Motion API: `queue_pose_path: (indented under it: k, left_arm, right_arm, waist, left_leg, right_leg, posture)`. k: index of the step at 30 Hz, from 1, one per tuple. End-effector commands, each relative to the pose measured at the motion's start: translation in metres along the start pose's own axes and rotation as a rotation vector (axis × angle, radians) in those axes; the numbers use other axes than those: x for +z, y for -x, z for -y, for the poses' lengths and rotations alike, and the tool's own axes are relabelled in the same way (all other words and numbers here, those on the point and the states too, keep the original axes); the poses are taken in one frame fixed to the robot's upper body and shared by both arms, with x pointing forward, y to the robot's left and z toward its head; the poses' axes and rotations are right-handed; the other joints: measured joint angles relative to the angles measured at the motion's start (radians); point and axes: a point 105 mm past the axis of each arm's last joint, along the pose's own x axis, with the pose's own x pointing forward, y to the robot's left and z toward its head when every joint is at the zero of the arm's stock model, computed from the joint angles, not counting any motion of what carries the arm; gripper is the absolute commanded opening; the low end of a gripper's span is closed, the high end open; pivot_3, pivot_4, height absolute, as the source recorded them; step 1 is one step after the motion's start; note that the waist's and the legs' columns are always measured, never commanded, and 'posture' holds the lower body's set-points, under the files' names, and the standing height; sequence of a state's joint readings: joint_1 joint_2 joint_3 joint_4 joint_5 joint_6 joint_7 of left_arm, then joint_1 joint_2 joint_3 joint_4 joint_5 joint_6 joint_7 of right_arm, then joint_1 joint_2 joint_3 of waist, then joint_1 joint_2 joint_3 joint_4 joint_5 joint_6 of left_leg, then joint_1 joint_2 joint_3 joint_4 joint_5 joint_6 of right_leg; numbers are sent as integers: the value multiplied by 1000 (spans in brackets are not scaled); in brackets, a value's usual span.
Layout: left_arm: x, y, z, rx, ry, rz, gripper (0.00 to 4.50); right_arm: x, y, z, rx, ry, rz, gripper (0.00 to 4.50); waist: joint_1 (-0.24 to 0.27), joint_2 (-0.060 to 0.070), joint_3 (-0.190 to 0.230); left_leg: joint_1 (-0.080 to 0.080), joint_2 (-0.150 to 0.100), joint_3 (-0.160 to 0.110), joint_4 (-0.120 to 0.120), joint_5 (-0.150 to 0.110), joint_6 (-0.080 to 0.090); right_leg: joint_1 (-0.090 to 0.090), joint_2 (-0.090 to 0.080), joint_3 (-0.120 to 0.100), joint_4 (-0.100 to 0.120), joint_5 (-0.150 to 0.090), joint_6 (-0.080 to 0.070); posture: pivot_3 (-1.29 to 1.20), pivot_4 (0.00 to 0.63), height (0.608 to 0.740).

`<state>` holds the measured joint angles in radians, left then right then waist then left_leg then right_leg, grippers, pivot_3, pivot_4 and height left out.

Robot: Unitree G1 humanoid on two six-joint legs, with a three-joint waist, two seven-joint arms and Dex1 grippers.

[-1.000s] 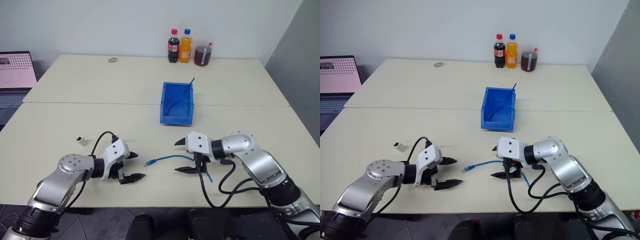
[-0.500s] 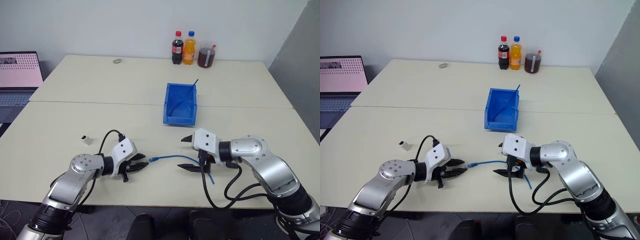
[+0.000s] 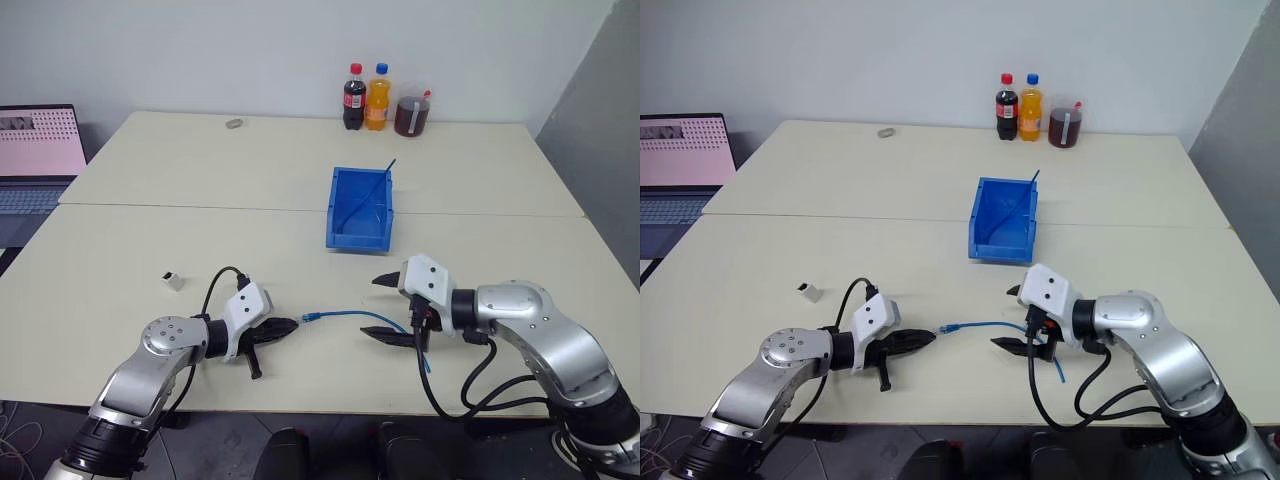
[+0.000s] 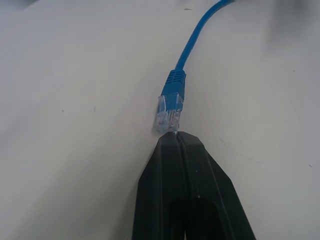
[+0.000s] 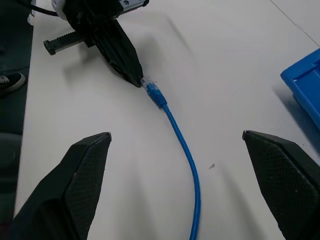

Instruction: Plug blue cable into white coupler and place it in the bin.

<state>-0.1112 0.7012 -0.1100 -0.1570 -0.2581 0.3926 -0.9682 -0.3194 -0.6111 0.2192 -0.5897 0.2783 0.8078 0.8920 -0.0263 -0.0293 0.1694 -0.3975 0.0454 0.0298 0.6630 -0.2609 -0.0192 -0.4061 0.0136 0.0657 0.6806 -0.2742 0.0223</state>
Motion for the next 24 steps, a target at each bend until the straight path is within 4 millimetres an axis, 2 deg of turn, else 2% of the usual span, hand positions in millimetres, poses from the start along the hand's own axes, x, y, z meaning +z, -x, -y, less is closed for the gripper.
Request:
queue_pose_path:
  k: [1,5,9,13,21,24]
  left_arm:
    - [-17,3,3,-15,48,-60,35]
    - [-13,8,-9,17,70,-34,35]
    - [-10,13,-15,6,-10,-47,718]
    - [-4,14,-17,-15,0,-26,1637]
    - [9,-5,-18,-10,-86,-25,3184]
    - [13,-14,-15,-41,-77,-33,3184]
  right_arm:
    - [7,7,-8,4,8,32,4500]
    - [6,7,-9,-1,-8,35,4500]
    - [7,6,-10,7,-11,36,4500]
    - [3,8,-13,26,-10,12,4500]
    - [3,7,-15,33,0,5,4500]
    - [3,7,-15,35,5,3,4500]
  waist:
    - [-1,0,0]
    - [-4,0,0]
    - [-5,0,0]
    - [-5,0,0]
    - [-4,-2,1]
    - [-2,-2,1]
  left_leg:
    - [0,0,0,0,0,0]
    - [0,0,0,0,0,0]
    - [0,1,0,0,0,0]
    - [0,1,0,0,0,0]
    - [-1,1,0,0,0,0]
    - [-1,0,0,0,0,0]
  right_leg:
    - [0,0,0,0,0,0]
    - [0,0,0,0,0,0]
    - [0,1,0,0,0,0]
    - [0,1,0,0,0,0]
    - [-1,1,0,0,0,0]
    - [-1,1,0,0,0,0]
  posture:
    - [0,150,740]
    - [0,150,740]
    - [0,150,740]
    - [0,150,740]
    - [0,150,740]
    - [0,150,740]
